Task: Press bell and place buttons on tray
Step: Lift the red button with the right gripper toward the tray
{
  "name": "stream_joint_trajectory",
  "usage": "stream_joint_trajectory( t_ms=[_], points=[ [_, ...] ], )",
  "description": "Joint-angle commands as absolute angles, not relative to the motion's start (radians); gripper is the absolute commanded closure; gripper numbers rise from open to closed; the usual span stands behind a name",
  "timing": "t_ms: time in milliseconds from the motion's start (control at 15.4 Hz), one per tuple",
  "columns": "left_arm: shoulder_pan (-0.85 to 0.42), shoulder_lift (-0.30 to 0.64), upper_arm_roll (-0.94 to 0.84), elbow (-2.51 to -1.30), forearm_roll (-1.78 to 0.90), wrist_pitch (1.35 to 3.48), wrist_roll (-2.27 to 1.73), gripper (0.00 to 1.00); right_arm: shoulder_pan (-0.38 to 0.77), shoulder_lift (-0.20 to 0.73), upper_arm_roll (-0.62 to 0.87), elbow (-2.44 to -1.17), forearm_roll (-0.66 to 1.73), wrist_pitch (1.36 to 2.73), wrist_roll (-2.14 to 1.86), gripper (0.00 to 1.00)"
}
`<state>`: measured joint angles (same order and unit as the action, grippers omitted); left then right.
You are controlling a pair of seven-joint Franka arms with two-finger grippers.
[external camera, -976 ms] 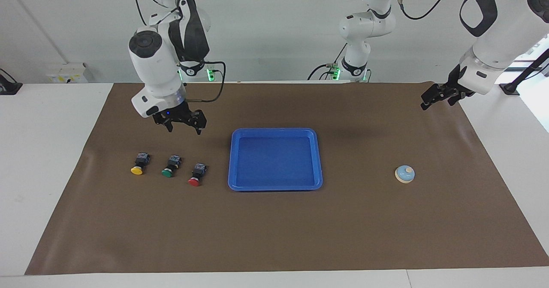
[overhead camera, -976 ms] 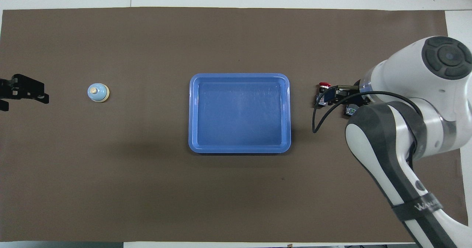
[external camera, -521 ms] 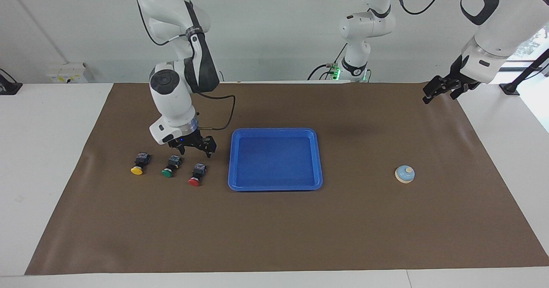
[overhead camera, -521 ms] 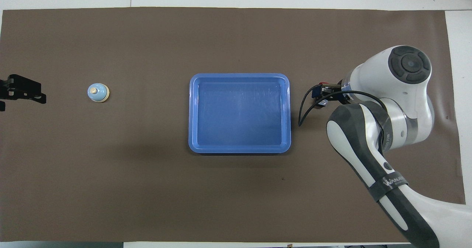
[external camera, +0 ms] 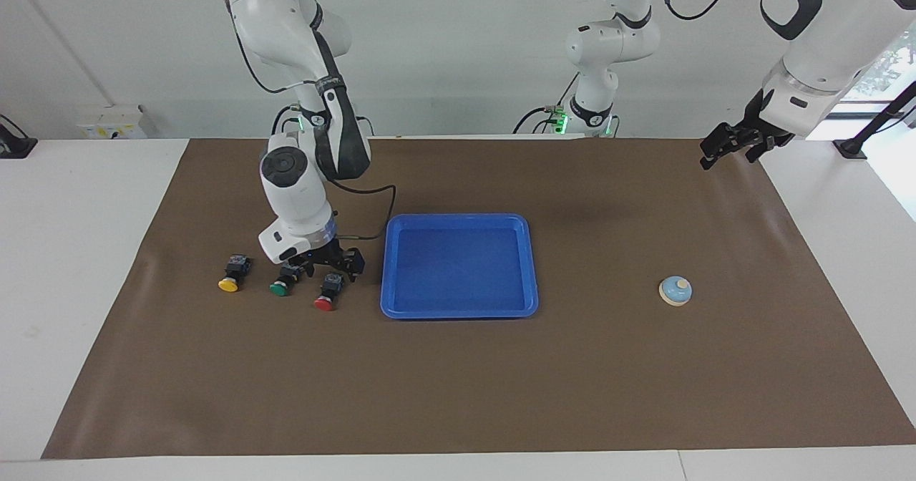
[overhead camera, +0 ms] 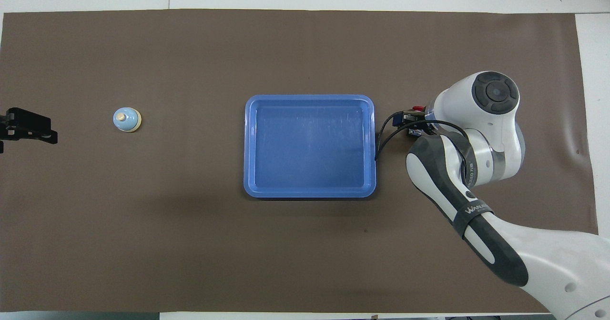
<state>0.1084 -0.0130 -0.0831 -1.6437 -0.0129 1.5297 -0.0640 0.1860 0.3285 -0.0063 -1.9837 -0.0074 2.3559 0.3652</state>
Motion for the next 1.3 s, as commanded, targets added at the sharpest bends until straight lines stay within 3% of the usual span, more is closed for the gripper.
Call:
stream_joint_trajectory(
  t_ms=[0,390,651,976,1171,1236],
  points=[
    [0.095,-0.008,-0.077,-1.634,-0.014,1.509,-0.052,0.00,0.173,0.348,0.003,-1.971,-0.017,2.381,0.387,0.01],
    [0.095,-0.012,-0.077,-1.641,-0.014,1.512,0.015,0.00,0.176,0.356,0.002,-1.980,-0.017,2.381,0.446,0.01],
    [0.095,-0.014,-0.077,-1.647,-0.014,1.523,0.046,0.00,0.173,0.356,0.002,-1.980,-0.017,2.379,0.452,0.10],
    [0.097,-0.014,-0.077,-1.647,-0.014,1.529,0.051,0.00,0.173,0.356,0.002,-1.980,-0.017,2.381,0.453,0.50],
    [0.095,-0.015,-0.075,-1.647,-0.014,1.528,0.041,0.00,0.173,0.356,0.002,-1.980,-0.017,2.382,0.454,0.92],
    [0.095,-0.017,-0.075,-1.646,-0.015,1.526,0.041,0.00,0.172,0.356,0.002,-1.979,-0.017,2.382,0.453,1.00]
  ],
)
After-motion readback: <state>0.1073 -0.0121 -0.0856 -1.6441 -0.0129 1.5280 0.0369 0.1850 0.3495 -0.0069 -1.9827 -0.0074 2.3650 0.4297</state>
